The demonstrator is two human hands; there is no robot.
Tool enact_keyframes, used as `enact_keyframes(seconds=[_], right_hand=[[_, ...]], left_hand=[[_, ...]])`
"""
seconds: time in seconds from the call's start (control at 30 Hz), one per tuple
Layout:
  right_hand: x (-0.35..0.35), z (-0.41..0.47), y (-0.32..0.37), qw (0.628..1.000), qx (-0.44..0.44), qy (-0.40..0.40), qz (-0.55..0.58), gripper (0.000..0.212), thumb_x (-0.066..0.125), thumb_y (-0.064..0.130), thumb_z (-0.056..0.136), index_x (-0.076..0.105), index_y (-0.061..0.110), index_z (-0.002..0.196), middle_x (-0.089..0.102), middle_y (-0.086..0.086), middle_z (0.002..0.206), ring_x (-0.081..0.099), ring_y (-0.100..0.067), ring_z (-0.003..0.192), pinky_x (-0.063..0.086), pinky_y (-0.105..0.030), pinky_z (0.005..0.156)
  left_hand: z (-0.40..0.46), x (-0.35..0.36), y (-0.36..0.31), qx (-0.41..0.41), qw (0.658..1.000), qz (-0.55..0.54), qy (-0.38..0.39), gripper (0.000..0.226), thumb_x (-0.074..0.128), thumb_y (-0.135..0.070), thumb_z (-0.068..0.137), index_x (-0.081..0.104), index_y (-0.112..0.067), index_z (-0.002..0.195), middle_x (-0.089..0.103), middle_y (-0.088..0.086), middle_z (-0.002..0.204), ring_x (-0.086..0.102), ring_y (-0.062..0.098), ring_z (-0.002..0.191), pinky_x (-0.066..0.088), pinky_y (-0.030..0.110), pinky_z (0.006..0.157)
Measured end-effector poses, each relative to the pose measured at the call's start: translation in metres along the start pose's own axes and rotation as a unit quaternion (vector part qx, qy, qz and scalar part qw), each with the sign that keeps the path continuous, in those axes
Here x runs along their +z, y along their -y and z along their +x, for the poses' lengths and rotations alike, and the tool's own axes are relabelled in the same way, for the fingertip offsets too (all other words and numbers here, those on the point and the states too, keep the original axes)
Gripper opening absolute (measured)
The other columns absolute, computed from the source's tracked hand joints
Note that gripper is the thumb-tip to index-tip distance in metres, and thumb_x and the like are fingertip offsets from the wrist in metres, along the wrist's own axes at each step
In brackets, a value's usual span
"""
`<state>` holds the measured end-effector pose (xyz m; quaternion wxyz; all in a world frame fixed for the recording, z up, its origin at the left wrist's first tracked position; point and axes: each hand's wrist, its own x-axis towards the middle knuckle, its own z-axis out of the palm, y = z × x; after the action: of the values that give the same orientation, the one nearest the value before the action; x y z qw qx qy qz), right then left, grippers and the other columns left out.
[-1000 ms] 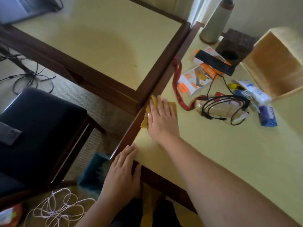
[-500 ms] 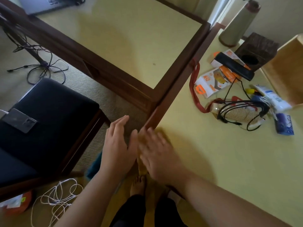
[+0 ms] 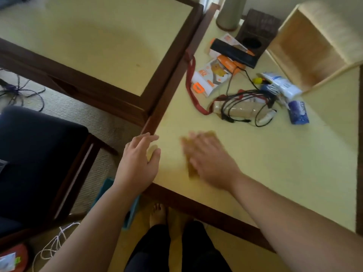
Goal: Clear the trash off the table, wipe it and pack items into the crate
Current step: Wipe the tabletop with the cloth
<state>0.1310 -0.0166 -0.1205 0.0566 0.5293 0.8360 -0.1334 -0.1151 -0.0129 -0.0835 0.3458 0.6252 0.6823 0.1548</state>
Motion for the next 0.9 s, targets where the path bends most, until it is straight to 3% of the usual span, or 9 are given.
enact_keyframes(seconds=[0.1, 0.2, 0.3, 0.37, 0.5, 0.6, 0.7, 0.8, 0.9], right_hand=[[0.006, 0.002, 0.019, 0.966, 0.228, -0.085, 0.082, 0.057, 0.022, 0.039, 0.112, 0.012, 0.031, 0.167, -0.001, -0.005, 0.176, -0.005, -0.03, 0.161, 0.014, -0.056, 0.128], [0.034, -0.06, 0.083, 0.993, 0.043, -0.048, 0.096, 0.059, 0.033, 0.038, 0.111, 0.014, 0.032, 0.166, 0.008, -0.006, 0.175, 0.002, -0.031, 0.162, 0.007, -0.056, 0.129], [0.028, -0.128, 0.012, 0.981, -0.074, 0.006, 0.178, 0.052, 0.032, 0.04, 0.112, 0.02, 0.044, 0.162, 0.014, -0.004, 0.174, 0.015, -0.029, 0.16, 0.015, -0.047, 0.128], [0.028, -0.147, -0.083, 0.989, 0.081, -0.017, 0.125, 0.052, 0.037, 0.032, 0.108, 0.034, 0.032, 0.16, 0.035, -0.014, 0.165, 0.037, -0.036, 0.149, 0.03, -0.048, 0.121], [0.025, -0.126, -0.164, 0.878, 0.452, -0.126, 0.094, 0.056, 0.022, 0.037, 0.11, 0.023, 0.027, 0.165, 0.013, -0.015, 0.173, 0.015, -0.039, 0.158, 0.012, -0.058, 0.127], [0.046, -0.13, -0.07, 0.956, 0.261, -0.134, 0.023, 0.055, 0.034, 0.032, 0.107, 0.035, 0.027, 0.162, 0.021, -0.021, 0.171, 0.023, -0.044, 0.155, 0.018, -0.063, 0.124], [0.057, -0.216, -0.048, 0.996, 0.04, -0.037, 0.07, 0.058, 0.037, 0.046, 0.109, 0.008, 0.054, 0.159, 0.006, 0.0, 0.176, 0.008, -0.032, 0.161, 0.007, -0.054, 0.129], [0.059, -0.283, -0.17, 0.976, 0.213, -0.042, 0.029, 0.07, 0.046, 0.04, 0.106, 0.004, 0.052, 0.16, 0.009, -0.007, 0.175, 0.019, -0.042, 0.157, 0.014, -0.058, 0.127], [0.036, -0.266, -0.272, 0.884, 0.457, -0.067, 0.067, 0.054, 0.012, 0.053, 0.11, -0.007, 0.052, 0.161, -0.015, -0.002, 0.174, -0.012, -0.031, 0.16, 0.003, -0.057, 0.129]], left_hand=[[0.0, 0.023, -0.016, 0.0, 1.0, 0.003, -0.006, 0.039, 0.056, -0.036, 0.106, 0.056, -0.033, 0.145, 0.044, -0.006, 0.159, 0.034, 0.023, 0.149, 0.034, 0.046, 0.119], [0.001, 0.048, -0.034, 0.008, 1.0, 0.014, 0.008, 0.036, 0.056, -0.034, 0.106, 0.059, -0.032, 0.142, 0.043, -0.004, 0.16, 0.034, 0.026, 0.147, 0.033, 0.05, 0.121], [0.002, 0.069, -0.05, 0.029, 0.999, 0.028, 0.034, 0.036, 0.054, -0.038, 0.107, 0.056, -0.036, 0.143, 0.036, -0.005, 0.165, 0.027, 0.029, 0.153, 0.031, 0.052, 0.123], [0.001, 0.082, -0.062, 0.036, 0.998, 0.035, 0.045, 0.038, 0.052, -0.039, 0.108, 0.054, -0.037, 0.147, 0.029, -0.006, 0.169, 0.016, 0.025, 0.159, 0.026, 0.054, 0.127], [-0.003, 0.116, -0.092, 0.053, 0.995, 0.071, 0.051, 0.043, 0.048, -0.04, 0.109, 0.05, -0.035, 0.152, 0.023, -0.006, 0.172, 0.007, 0.019, 0.161, 0.02, 0.052, 0.129], [-0.004, 0.146, -0.111, 0.072, 0.993, 0.079, 0.047, 0.044, 0.05, -0.041, 0.108, 0.051, -0.034, 0.151, 0.024, -0.002, 0.173, 0.007, 0.021, 0.161, 0.016, 0.054, 0.13], [0.002, 0.173, -0.125, 0.097, 0.989, 0.103, 0.048, 0.047, 0.049, -0.046, 0.107, 0.051, -0.036, 0.152, 0.02, 0.0, 0.174, 0.005, 0.022, 0.162, 0.003, 0.052, 0.132], [0.002, 0.193, -0.133, 0.091, 0.984, 0.15, 0.024, 0.053, 0.04, -0.055, 0.107, 0.041, -0.039, 0.158, 0.011, 0.0, 0.177, -0.003, 0.02, 0.163, -0.008, 0.049, 0.131], [-0.001, 0.202, -0.135, 0.089, 0.98, 0.179, -0.008, 0.056, 0.041, -0.057, 0.107, 0.039, -0.038, 0.159, 0.011, 0.002, 0.177, 0.0, 0.023, 0.163, -0.003, 0.053, 0.131]])
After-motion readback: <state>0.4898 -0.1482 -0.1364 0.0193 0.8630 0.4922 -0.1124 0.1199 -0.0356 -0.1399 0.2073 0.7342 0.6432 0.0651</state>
